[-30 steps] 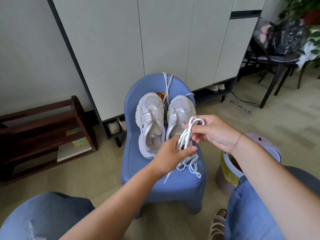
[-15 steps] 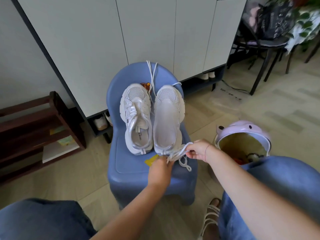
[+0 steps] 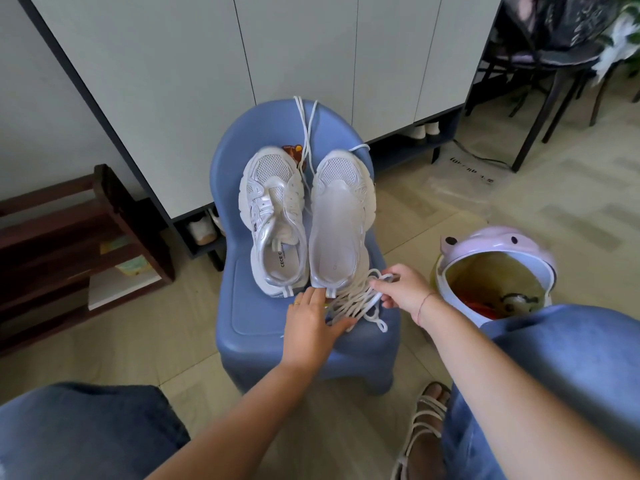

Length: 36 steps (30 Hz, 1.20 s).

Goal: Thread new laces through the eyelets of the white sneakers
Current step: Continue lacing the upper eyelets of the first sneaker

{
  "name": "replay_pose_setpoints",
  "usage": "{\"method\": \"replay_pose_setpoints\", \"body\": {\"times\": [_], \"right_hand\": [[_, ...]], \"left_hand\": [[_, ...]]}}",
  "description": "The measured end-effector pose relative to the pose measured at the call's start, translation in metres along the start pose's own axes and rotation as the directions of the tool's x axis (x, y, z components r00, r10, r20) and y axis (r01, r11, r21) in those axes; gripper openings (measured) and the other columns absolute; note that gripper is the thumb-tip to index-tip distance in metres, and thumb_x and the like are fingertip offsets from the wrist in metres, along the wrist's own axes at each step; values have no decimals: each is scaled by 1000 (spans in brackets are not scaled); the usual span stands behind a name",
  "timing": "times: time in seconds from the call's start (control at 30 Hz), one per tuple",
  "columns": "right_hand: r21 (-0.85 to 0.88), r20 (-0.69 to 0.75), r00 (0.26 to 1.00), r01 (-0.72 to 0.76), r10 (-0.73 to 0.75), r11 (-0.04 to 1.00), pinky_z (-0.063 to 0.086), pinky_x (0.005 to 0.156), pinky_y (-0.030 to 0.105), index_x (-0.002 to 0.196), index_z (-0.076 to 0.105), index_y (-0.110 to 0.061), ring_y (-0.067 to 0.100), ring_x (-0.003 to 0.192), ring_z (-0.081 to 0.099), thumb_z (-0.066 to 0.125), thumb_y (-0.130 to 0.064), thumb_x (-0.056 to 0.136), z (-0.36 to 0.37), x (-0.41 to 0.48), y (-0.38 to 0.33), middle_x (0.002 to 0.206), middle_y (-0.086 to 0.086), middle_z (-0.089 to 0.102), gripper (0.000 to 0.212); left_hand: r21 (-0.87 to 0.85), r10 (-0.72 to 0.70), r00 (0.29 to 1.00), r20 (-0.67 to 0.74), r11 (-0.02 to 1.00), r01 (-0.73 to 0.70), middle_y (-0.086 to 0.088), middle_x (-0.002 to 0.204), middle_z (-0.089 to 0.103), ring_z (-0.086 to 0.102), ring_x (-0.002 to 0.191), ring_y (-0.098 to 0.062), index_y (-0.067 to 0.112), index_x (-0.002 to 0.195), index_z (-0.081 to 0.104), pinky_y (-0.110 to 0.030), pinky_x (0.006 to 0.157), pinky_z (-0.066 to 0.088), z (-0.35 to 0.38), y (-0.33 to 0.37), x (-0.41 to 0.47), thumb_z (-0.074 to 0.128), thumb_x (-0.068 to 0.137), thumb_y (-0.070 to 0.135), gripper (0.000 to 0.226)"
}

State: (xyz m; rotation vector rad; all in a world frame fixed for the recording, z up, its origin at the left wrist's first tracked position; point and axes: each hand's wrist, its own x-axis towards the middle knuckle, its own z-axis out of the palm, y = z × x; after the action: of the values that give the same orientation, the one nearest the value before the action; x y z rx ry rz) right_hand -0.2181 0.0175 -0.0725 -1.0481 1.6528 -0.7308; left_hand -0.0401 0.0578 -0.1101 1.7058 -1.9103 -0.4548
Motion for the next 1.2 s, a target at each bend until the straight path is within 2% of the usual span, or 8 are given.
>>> {"method": "replay_pose_setpoints", "body": {"times": [0.2, 0.33, 0.4, 0.5, 0.7, 1.03, 1.13, 1.2], "right_hand": [[-115, -102, 995, 11, -23, 993, 45, 50, 24, 102, 54, -11, 15, 51, 53, 68, -28, 85, 9, 9, 16, 73, 2, 59, 28], [-143, -214, 977, -37, 5, 989, 55, 82, 41, 120, 50, -10, 27, 91, 64, 79, -32, 73, 13, 12, 24, 109, 9, 62, 59], [-90, -263, 962, -95, 68, 991, 57, 76, 42, 127, 45, -7, 29, 89, 65, 81, -35, 71, 13, 9, 23, 113, 13, 61, 73], [-3, -233, 957, -177, 171, 984, 53, 46, 27, 114, 56, 1, 21, 55, 59, 72, -36, 81, 17, 1, 22, 80, 11, 63, 52], [2, -201, 977, -65, 64, 998, 56, 73, 52, 75, 64, -7, 35, 75, 68, 68, -28, 81, 32, 1, 29, 76, 16, 68, 23], [-60, -138, 990, -2, -7, 998, 52, 76, 33, 89, 65, -12, 24, 82, 64, 59, -32, 89, 29, -9, 30, 83, 5, 68, 21], [56, -95, 995, -20, 25, 998, 53, 79, 35, 94, 64, -10, 24, 84, 65, 63, -33, 87, 25, -9, 31, 88, 8, 69, 24], [225, -57, 995, -68, 83, 972, 56, 76, 36, 103, 63, -5, 26, 83, 65, 68, -25, 85, 21, -9, 30, 91, 13, 68, 27]], "left_hand": [[-112, -57, 997, 44, 992, 62, 0, 105, 62, 56, 102, -21, 12, 109, 65, -30, 88, 44, 5, 4, -1, 79, 75, 33, 43], [-108, -150, 988, 47, 982, 155, -3, 107, 58, 52, 104, -23, 12, 109, 59, -30, 88, 42, 10, 7, -2, 80, 74, 31, 45], [-131, -207, 978, 30, 969, 209, -4, 111, 54, 50, 106, -23, 11, 109, 56, -26, 86, 38, 12, 9, -4, 79, 74, 30, 46], [-214, -286, 957, 51, 933, 291, -4, 115, 49, 50, 104, -21, 8, 112, 54, -19, 80, 35, 16, 19, -6, 78, 78, 23, 44], [-328, -363, 930, 64, 872, 363, -5, 114, 40, 56, 88, -22, 3, 113, 55, -18, 77, 38, 23, 34, -3, 71, 85, 20, 36], [-521, -418, 887, 199, 721, 457, -3, 78, 65, 61, 72, -21, 7, 94, 61, -22, 59, 43, 36, 58, 3, 55, 95, 20, 15], [-519, -374, 894, 247, 728, 448, -3, 68, 62, 54, 59, -12, 6, 88, 63, -11, 46, 38, 37, 63, 3, 49, 97, 17, 20], [-536, -326, 902, 284, 726, 432, -5, 72, 64, 53, 62, -12, 6, 86, 66, -17, 54, 40, 38, 61, 6, 49, 97, 15, 22]]}}
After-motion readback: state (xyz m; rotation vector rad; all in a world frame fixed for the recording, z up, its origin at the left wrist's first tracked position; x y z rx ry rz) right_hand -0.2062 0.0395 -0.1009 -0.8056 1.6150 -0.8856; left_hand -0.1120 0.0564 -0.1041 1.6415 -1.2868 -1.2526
